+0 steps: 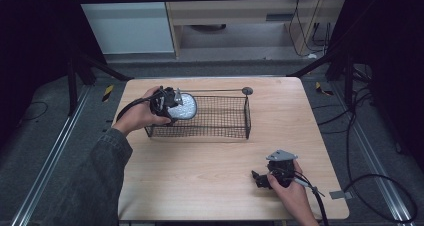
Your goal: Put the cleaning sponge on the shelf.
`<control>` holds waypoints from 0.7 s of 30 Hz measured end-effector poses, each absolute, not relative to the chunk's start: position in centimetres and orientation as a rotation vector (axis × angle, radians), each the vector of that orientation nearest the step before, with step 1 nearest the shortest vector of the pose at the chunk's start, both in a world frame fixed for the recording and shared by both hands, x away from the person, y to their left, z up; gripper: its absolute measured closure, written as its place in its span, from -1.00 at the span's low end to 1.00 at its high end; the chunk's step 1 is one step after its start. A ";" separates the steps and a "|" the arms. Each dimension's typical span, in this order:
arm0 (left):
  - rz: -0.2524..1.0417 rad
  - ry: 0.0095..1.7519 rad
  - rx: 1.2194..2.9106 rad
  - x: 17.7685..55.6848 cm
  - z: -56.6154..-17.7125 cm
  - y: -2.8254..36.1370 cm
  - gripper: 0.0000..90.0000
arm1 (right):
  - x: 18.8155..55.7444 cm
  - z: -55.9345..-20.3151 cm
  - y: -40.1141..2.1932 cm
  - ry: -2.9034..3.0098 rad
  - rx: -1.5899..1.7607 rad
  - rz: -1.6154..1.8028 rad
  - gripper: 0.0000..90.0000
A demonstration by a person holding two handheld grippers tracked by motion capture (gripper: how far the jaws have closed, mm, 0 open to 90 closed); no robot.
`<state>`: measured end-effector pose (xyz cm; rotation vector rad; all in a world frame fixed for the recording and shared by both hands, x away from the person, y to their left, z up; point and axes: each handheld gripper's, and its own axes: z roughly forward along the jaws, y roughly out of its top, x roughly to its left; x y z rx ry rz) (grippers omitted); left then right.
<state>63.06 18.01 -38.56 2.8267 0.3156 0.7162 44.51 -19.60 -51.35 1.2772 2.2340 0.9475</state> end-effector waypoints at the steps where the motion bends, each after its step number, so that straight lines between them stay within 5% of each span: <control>1: 0.701 0.322 2.824 63.2 -38.6 18.1 -0.72 | 44.5 -51.4 -19.6 2.233 1.278 0.947 -0.99; 21: 0.622 0.392 2.754 63.2 -38.1 18.1 -0.86 | 44.5 -51.3 -19.6 2.231 1.280 0.945 -0.99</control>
